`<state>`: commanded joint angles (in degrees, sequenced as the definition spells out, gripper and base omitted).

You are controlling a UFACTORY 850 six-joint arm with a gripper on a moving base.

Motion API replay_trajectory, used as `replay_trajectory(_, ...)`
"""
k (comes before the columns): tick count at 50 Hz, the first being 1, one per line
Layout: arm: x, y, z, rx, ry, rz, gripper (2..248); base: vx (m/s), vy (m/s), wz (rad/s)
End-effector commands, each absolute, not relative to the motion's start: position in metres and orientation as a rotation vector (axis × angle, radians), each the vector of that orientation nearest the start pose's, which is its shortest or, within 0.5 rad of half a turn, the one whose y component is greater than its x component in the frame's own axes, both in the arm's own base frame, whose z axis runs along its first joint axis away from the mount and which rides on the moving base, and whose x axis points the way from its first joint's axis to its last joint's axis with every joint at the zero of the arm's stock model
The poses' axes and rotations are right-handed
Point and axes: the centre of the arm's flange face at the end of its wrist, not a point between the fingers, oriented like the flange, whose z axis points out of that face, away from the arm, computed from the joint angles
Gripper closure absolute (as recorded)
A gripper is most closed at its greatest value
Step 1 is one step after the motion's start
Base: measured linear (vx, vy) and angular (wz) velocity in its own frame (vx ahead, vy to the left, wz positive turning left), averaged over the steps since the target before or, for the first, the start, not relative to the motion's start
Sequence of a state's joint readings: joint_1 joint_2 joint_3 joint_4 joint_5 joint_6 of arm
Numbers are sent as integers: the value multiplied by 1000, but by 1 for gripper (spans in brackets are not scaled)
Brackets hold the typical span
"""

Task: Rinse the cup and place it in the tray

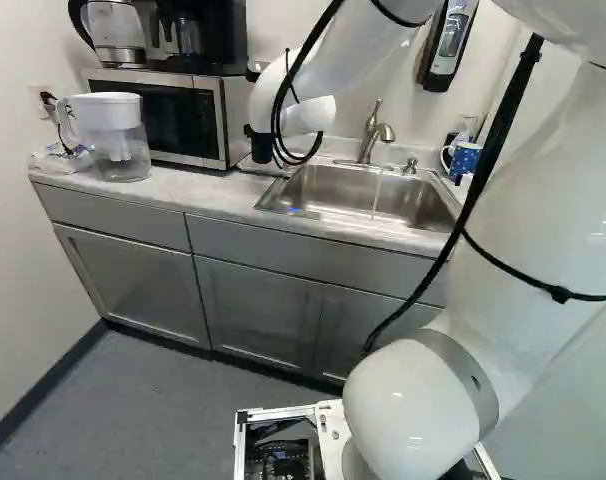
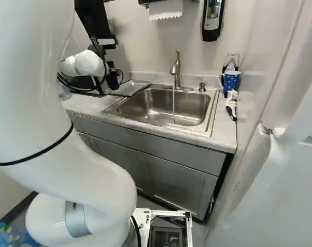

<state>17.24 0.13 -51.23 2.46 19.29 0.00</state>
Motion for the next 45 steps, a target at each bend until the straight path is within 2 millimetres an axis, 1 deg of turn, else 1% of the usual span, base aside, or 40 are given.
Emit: replay_trajectory(45, 498, 82, 575, -2475, -142, -1749, 125, 0, 0, 0)
